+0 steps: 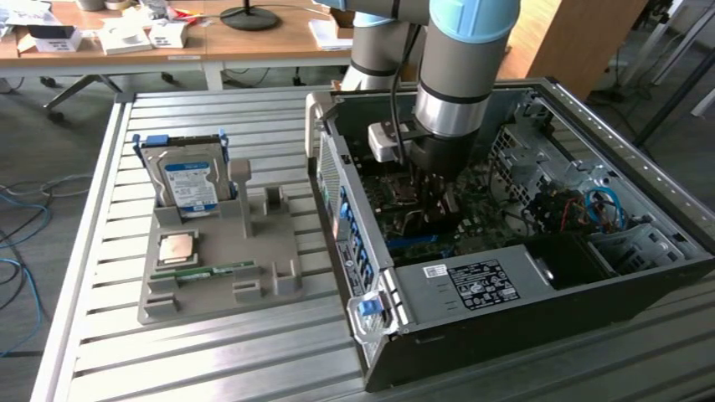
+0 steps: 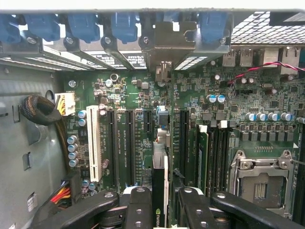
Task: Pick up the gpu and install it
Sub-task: 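Insert the gpu into the slot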
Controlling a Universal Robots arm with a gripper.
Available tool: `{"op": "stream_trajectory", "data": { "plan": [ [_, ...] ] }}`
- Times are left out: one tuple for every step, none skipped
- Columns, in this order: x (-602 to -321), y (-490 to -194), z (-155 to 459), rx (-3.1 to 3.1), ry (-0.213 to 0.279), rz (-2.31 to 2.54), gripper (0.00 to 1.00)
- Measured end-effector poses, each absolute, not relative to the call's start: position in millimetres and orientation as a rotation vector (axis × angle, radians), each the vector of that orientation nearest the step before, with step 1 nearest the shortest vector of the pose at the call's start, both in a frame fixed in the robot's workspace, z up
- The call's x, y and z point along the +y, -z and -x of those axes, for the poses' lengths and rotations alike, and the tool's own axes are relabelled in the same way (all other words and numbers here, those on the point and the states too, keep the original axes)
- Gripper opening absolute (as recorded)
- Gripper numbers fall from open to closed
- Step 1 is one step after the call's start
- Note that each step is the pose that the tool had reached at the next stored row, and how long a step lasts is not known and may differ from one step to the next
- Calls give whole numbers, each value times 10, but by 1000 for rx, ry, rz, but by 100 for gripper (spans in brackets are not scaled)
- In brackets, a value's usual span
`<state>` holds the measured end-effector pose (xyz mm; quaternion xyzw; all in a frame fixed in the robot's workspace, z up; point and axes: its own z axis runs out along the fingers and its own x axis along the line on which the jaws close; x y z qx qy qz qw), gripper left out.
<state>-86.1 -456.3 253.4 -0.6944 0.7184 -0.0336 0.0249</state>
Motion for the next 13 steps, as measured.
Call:
{"op": "stream_trajectory", "data": {
  "plan": [
    [-4563, -2535, 862, 2222, 104, 2148, 26],
    [-4563, -2535, 862, 2222, 104, 2148, 26],
    [-4562, -2535, 862, 2221, 104, 2148, 26],
    [-4562, -2535, 862, 2220, 104, 2149, 26],
    [-4562, -2535, 862, 2219, 104, 2151, 26],
    [-4561, -2535, 862, 2217, 104, 2153, 26],
    [-4559, -2534, 862, 2216, 104, 2153, 26],
    [-4557, -2534, 862, 2216, 104, 2153, 26],
    [-4556, -2535, 862, 2216, 104, 2153, 26],
    [-4556, -2535, 862, 2216, 104, 2154, 26],
    [-4555, -2535, 862, 2216, 104, 2154, 26],
    [-4554, -2535, 862, 2216, 104, 2154, 26],
    [-4553, -2534, 862, 2216, 104, 2154, 26]
  ]
}}
